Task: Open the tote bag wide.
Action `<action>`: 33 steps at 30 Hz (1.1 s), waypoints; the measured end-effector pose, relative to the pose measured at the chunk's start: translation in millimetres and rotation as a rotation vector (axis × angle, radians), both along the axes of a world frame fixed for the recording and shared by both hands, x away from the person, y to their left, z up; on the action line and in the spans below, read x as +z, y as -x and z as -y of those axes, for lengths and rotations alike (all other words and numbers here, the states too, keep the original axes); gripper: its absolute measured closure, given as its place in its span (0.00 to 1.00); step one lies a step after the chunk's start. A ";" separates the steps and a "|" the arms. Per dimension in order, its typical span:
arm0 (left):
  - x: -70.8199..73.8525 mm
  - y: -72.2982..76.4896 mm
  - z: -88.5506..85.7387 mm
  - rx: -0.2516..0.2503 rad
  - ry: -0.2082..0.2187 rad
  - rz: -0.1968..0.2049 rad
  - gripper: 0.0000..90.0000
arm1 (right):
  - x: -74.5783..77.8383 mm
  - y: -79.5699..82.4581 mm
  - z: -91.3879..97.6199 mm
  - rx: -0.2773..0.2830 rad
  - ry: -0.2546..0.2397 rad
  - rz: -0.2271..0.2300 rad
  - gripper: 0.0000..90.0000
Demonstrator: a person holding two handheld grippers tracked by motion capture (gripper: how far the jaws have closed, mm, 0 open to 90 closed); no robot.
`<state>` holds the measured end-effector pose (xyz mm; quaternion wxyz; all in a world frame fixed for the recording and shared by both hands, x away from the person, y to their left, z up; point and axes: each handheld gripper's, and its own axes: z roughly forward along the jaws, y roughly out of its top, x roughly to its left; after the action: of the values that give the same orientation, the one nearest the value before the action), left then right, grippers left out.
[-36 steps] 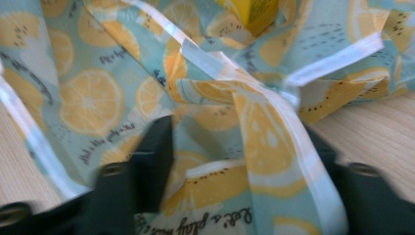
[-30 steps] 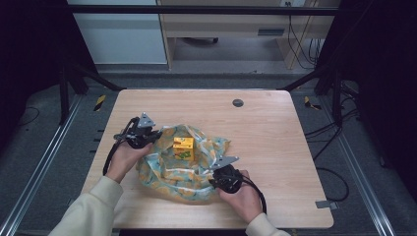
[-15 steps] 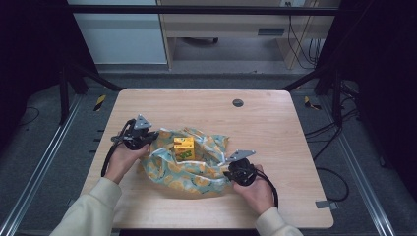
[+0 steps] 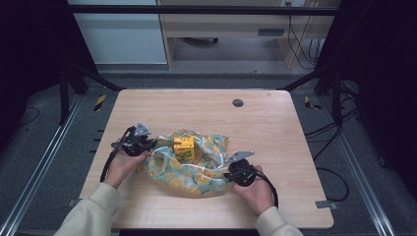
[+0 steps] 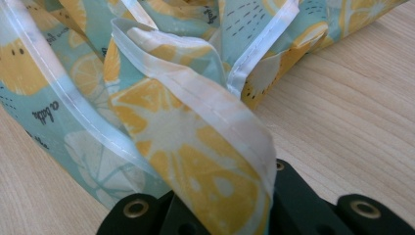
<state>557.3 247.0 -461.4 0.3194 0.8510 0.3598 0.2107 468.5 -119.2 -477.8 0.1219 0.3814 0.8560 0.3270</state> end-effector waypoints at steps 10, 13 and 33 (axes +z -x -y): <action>-0.2 1.2 -4.7 0.002 0.003 -0.004 0.95 | 2.4 0.0 -0.3 0.003 -0.010 0.018 1.00; 1.2 3.0 -6.4 0.006 0.007 -0.002 0.95 | 4.8 1.5 -0.2 0.012 -0.021 0.030 1.00; -14.2 -0.8 -10.9 0.005 -0.020 -0.036 0.99 | -7.2 -4.3 -4.2 0.010 0.034 -0.017 1.00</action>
<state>558.1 257.8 -475.6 0.3037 0.8569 0.3654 0.1998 472.8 -115.0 -485.1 0.1192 0.3776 0.8644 0.3098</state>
